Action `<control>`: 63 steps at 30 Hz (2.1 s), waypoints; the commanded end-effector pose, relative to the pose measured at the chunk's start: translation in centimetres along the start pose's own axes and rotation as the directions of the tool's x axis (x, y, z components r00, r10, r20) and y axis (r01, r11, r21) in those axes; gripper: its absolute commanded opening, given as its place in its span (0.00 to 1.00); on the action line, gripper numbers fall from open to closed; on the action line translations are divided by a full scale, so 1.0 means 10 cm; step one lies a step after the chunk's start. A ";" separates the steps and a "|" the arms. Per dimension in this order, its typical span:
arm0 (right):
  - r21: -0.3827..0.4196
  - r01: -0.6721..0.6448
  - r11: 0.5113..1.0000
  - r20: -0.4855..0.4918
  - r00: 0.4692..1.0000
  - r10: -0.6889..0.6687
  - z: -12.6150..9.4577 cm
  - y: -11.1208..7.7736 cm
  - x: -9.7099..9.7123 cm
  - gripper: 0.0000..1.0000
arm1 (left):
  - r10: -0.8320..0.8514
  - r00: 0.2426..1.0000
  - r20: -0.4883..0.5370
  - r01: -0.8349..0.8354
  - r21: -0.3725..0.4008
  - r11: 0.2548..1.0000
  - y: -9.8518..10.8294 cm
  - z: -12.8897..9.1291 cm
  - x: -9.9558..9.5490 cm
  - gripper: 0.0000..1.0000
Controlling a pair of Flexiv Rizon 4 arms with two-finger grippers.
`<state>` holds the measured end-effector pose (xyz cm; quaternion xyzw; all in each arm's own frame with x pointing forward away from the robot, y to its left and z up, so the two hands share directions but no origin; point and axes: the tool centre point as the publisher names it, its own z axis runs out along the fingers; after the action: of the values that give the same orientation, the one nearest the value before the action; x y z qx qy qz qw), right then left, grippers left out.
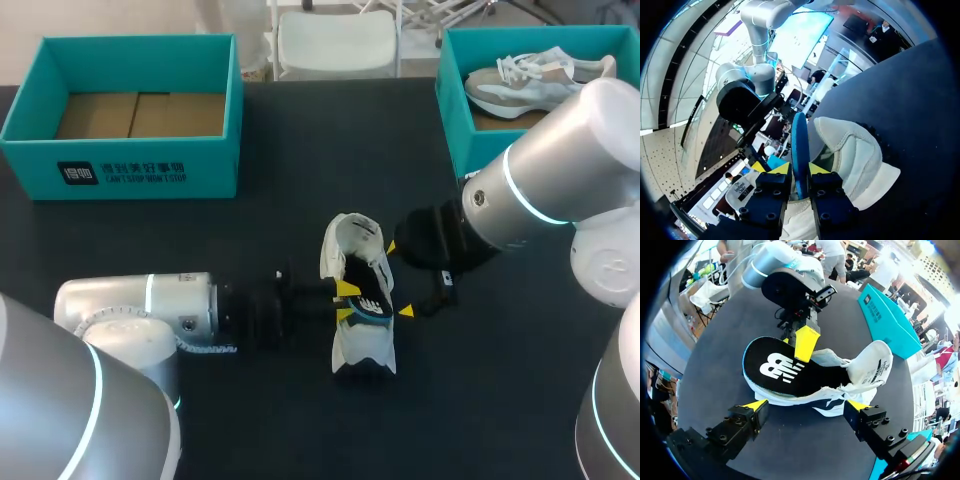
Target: Take the shoe out of the shoebox, open the shoe tongue, remove and reinsert the insole, then place the shoe into the shoebox
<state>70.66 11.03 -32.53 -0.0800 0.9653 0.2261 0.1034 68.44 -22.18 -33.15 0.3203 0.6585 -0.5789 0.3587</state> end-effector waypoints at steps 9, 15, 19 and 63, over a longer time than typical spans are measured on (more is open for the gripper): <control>0.001 0.000 1.000 0.004 1.000 0.000 0.02 0.01 0.01 1.00 | 0.001 1.000 -0.011 -0.001 0.044 0.999 -0.15 0.04 0.03 0.19; 0.001 0.000 1.000 0.004 1.000 0.000 0.02 0.01 0.01 1.00 | 0.002 1.000 -0.029 -0.001 0.058 0.998 -0.15 0.09 0.06 0.00; 0.001 0.000 1.000 0.004 1.000 0.000 0.02 0.01 0.01 1.00 | -0.014 0.999 -0.045 0.016 0.045 0.999 -0.05 0.10 0.12 0.00; 0.001 0.000 1.000 0.004 1.000 0.000 0.02 0.01 0.01 1.00 | 0.083 0.971 -0.226 -0.068 0.073 0.995 -0.37 -0.46 -0.32 0.91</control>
<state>70.66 11.03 -32.53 -0.0800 0.9653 0.2261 0.1034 66.11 -18.33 -28.92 0.3921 0.6537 -0.5559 0.3316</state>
